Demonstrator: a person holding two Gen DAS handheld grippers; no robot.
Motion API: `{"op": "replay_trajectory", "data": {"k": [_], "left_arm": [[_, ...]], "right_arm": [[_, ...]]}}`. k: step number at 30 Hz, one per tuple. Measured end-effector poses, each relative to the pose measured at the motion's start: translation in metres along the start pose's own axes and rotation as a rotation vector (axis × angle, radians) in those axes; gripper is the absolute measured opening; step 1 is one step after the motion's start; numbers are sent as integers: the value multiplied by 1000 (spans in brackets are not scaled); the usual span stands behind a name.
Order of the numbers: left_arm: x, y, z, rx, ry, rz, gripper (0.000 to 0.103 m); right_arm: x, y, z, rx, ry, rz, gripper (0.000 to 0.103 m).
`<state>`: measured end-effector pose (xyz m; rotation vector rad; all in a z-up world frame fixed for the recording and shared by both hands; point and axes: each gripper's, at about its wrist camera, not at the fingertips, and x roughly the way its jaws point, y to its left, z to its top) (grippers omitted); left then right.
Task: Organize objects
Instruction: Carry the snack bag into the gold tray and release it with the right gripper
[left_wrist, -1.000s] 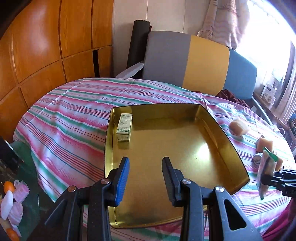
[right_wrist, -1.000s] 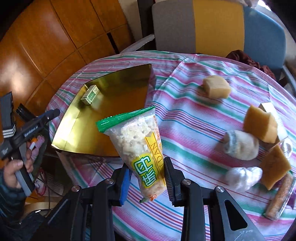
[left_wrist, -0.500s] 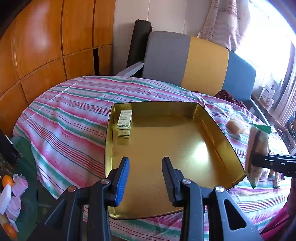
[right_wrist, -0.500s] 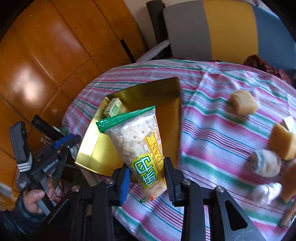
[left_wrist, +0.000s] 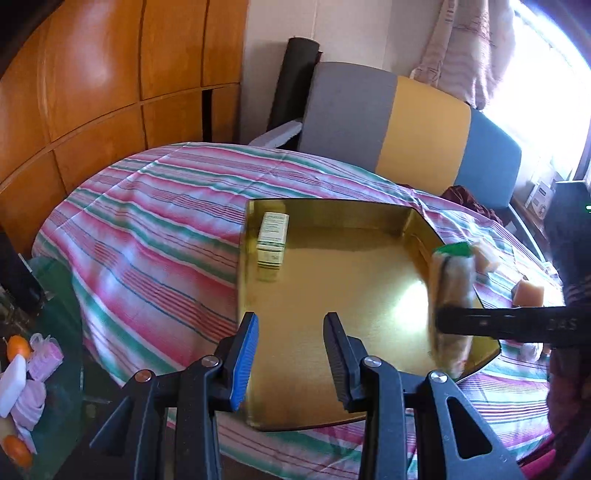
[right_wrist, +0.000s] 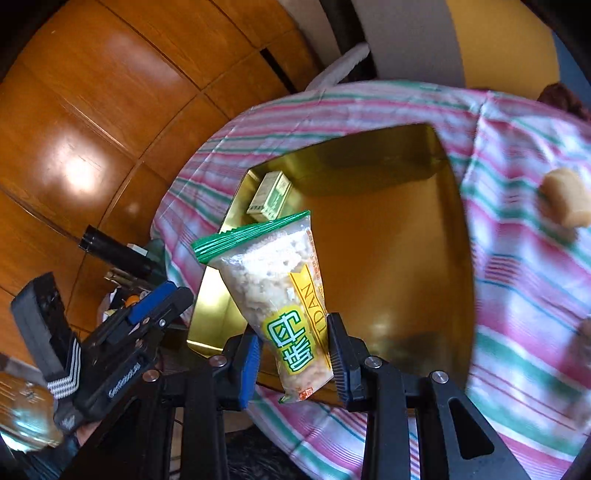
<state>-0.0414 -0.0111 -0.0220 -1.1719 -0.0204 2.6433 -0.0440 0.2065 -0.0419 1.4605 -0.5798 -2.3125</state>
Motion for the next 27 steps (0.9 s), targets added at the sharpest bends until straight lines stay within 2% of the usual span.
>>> {"op": "replay_trajectory", "data": {"k": [8, 16, 18, 19, 24, 27], "left_arm": [[-7, 41, -2, -90, -8, 55, 36], [1, 56, -5, -139, 4, 54, 36], [3, 59, -5, -149, 10, 54, 36], [3, 60, -5, -151, 12, 54, 36], [5, 61, -7, -156, 10, 58, 36], [7, 56, -9, -144, 14, 62, 36]], "right_arm": [[60, 19, 22, 89, 99, 80, 35], [107, 32, 46, 189, 123, 89, 37], [114, 32, 52, 221, 115, 117, 44], [115, 31, 53, 237, 108, 135, 54], [106, 37, 51, 162, 82, 98, 57], [92, 38, 43, 92, 46, 37, 64]]}}
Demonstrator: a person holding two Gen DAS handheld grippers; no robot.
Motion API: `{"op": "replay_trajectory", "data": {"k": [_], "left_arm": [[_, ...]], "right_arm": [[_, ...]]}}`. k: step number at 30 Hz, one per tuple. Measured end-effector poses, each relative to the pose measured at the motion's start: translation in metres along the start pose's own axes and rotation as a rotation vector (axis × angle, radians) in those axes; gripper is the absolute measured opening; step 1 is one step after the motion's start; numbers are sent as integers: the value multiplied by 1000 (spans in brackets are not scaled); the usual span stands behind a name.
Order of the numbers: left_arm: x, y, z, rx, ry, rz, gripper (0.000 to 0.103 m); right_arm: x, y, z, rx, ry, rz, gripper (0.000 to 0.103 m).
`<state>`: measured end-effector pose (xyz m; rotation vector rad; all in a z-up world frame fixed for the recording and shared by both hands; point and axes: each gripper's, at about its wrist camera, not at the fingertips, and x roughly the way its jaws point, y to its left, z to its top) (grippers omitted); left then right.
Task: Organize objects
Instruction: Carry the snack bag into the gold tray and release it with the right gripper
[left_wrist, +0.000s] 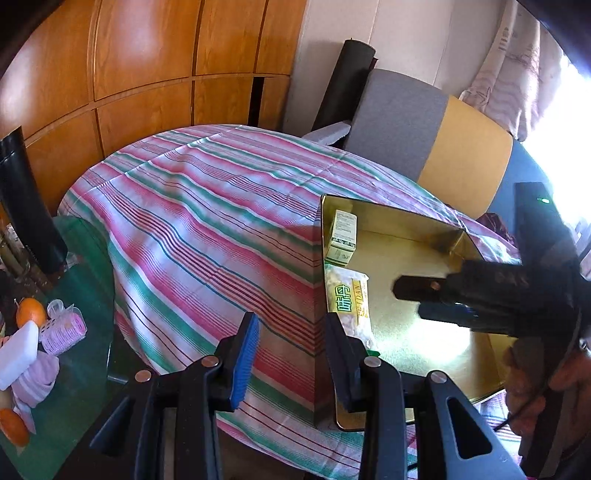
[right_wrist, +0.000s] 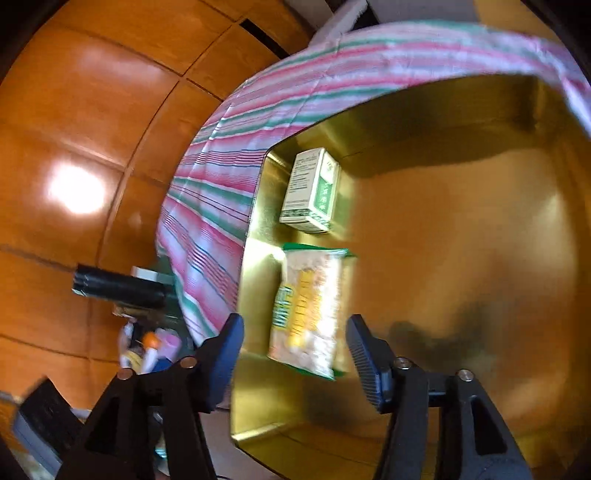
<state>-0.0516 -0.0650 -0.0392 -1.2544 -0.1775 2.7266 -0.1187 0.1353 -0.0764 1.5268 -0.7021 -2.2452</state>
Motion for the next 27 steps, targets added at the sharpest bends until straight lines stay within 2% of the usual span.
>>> {"op": "replay_trajectory", "data": {"k": [7, 11, 16, 22, 27], "left_arm": [[4, -9, -4, 28, 11, -6, 36], [3, -16, -6, 41, 14, -16, 36], [1, -29, -8, 61, 15, -36, 36], [-2, -61, -8, 126, 14, -90, 36], [-5, -93, -7, 202, 17, -146, 36]], "right_arm": [[-34, -5, -23, -118, -103, -126, 81], [-50, -10, -37, -153, -153, -182, 86], [-77, -18, -54, -182, -228, -247, 87], [-125, -48, -67, -132, -313, -290, 88], [-177, -92, -81, -55, -372, -364, 89]]}}
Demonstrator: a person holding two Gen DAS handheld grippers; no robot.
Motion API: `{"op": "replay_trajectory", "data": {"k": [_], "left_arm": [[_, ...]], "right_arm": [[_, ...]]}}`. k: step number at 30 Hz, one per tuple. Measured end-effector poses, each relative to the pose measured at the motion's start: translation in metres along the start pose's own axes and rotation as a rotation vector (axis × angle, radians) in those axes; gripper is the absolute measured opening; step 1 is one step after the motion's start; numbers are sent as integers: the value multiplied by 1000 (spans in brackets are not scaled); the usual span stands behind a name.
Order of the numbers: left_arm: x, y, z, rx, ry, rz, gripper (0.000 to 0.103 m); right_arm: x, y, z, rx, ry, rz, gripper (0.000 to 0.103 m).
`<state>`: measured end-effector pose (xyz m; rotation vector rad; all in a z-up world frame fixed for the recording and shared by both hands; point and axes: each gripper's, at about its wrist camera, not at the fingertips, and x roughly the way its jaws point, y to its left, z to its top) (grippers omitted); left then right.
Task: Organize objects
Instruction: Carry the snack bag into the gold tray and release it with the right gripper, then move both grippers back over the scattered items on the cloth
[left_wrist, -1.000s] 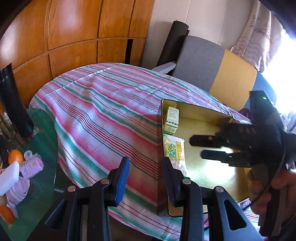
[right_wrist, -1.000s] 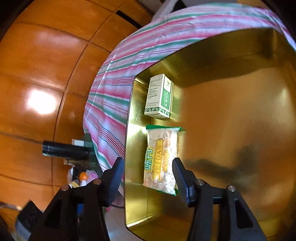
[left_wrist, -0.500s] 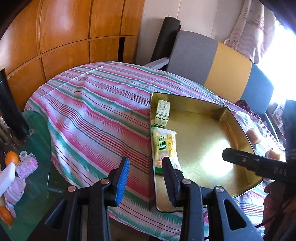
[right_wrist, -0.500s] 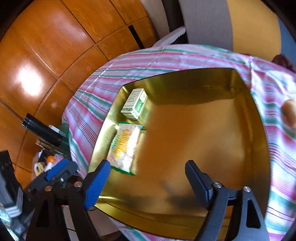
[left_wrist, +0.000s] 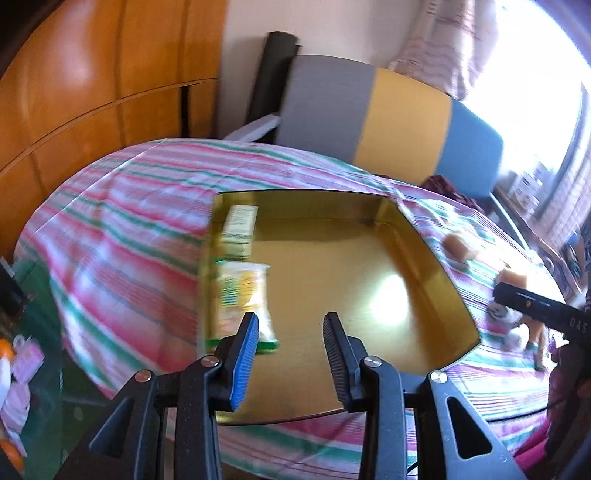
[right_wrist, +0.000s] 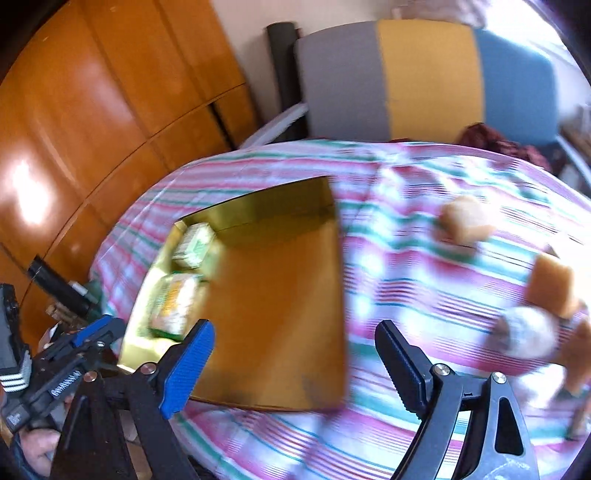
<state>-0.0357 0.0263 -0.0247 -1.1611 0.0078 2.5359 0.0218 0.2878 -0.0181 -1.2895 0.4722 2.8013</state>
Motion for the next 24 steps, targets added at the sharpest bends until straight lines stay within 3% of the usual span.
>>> {"op": "replay_trajectory", "data": {"k": [8, 16, 19, 21, 24], "left_arm": [[0, -70, 10, 174, -1, -120, 36], [9, -157, 10, 347, 34, -244, 36], [15, -186, 8, 396, 51, -271, 36], [20, -205, 5, 428, 66, -289, 36], [29, -228, 0, 467, 95, -308, 36]], "right_arm": [[-58, -116, -11, 134, -52, -216, 91], [-119, -244, -34, 386, -175, -435, 93], [-127, -280, -53, 523, -208, -438, 93], [-134, -297, -61, 631, -233, -388, 93], [-140, -307, -65, 687, -262, -368, 94]]}}
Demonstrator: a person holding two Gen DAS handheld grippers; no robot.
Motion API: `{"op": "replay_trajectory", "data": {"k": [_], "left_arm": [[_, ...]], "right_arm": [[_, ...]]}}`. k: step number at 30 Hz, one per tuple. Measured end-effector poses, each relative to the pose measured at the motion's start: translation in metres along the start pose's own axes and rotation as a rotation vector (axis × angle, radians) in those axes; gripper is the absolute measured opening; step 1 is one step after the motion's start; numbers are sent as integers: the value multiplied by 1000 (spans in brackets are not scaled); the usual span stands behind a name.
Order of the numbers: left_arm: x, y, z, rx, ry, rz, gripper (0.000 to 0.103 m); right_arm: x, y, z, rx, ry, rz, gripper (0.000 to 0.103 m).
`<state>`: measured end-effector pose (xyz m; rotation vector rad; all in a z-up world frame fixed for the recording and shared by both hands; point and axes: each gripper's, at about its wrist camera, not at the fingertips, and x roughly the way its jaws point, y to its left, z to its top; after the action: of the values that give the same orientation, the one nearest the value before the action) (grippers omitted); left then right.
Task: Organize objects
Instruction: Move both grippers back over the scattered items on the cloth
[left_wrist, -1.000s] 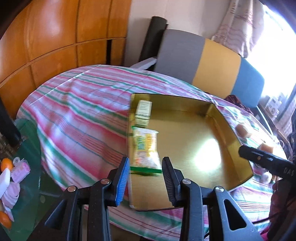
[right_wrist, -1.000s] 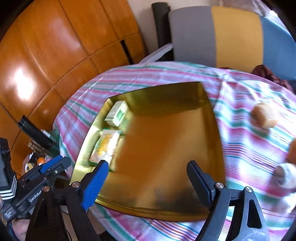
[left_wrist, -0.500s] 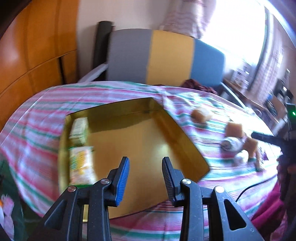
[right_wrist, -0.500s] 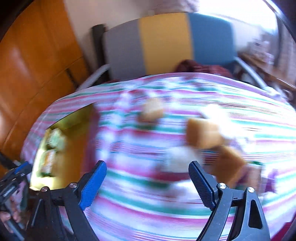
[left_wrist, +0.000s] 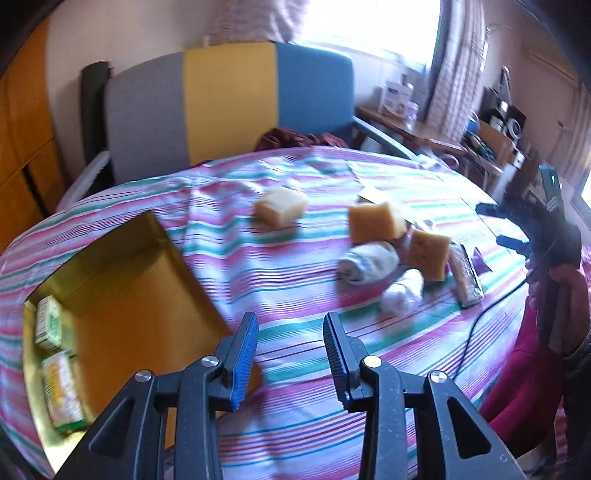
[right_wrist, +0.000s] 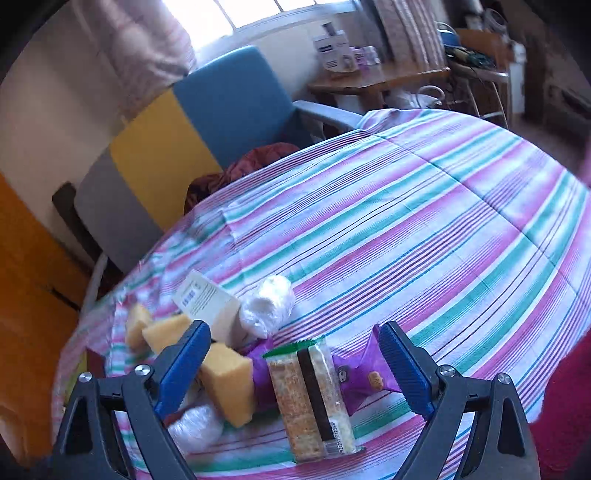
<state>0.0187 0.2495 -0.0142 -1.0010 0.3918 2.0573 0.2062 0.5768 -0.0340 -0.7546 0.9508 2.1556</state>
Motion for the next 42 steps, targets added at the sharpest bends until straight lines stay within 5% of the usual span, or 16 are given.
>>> {"op": "replay_trajectory", "data": {"k": [6, 15, 26, 36, 42], "left_arm": [[28, -28, 11, 49, 51, -34, 38], [77, -60, 33, 60, 143, -119, 60], [118, -77, 62, 99, 152, -107, 74], [157, -82, 70, 105, 195, -137, 75], [154, -75, 54, 50, 170, -202, 63]], "right_arm": [[4, 1, 0, 23, 27, 46, 96], [3, -7, 1, 70, 27, 90, 98], [6, -16, 2, 121, 41, 107, 98], [12, -14, 1, 110, 65, 105, 98], [15, -11, 2, 89, 73, 95, 98]]}}
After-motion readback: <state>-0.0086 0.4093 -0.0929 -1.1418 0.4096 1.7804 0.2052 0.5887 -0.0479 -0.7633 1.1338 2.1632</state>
